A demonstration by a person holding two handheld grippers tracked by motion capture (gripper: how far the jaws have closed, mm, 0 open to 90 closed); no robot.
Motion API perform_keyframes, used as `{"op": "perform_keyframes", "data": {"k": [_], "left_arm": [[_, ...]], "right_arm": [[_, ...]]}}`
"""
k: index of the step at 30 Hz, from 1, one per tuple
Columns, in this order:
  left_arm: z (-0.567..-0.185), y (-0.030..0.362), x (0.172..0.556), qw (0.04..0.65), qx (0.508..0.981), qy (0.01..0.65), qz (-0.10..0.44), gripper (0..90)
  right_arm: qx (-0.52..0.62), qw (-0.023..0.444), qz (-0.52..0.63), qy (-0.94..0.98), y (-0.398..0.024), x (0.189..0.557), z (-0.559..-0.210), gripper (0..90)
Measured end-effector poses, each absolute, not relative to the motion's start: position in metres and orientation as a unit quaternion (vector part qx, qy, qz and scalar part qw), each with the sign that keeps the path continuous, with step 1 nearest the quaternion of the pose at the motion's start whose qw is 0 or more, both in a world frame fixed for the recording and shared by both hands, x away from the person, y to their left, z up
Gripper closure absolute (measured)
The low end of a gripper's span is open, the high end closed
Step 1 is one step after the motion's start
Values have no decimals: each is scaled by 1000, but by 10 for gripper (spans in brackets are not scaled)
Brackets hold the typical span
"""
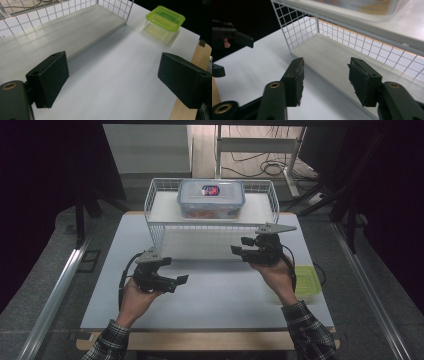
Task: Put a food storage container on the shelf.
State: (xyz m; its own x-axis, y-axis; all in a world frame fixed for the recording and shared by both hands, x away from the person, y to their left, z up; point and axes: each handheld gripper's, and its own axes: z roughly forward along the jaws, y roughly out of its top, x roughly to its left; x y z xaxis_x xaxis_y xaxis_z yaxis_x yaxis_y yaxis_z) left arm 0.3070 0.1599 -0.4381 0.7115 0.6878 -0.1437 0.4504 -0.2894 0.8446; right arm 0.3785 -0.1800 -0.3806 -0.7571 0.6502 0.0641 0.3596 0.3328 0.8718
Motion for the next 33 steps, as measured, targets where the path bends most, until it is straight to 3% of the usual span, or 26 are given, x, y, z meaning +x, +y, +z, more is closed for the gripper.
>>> {"op": "perform_keyframes", "data": {"k": [20, 33], "left_arm": [[-467, 155, 279, 470, 793, 357, 152, 42], [-494, 153, 261, 453, 803, 361, 142, 31]], "right_arm": [[307, 152, 471, 813, -191, 342, -428, 158], [308, 140, 468, 817, -197, 324, -454, 92]]}}
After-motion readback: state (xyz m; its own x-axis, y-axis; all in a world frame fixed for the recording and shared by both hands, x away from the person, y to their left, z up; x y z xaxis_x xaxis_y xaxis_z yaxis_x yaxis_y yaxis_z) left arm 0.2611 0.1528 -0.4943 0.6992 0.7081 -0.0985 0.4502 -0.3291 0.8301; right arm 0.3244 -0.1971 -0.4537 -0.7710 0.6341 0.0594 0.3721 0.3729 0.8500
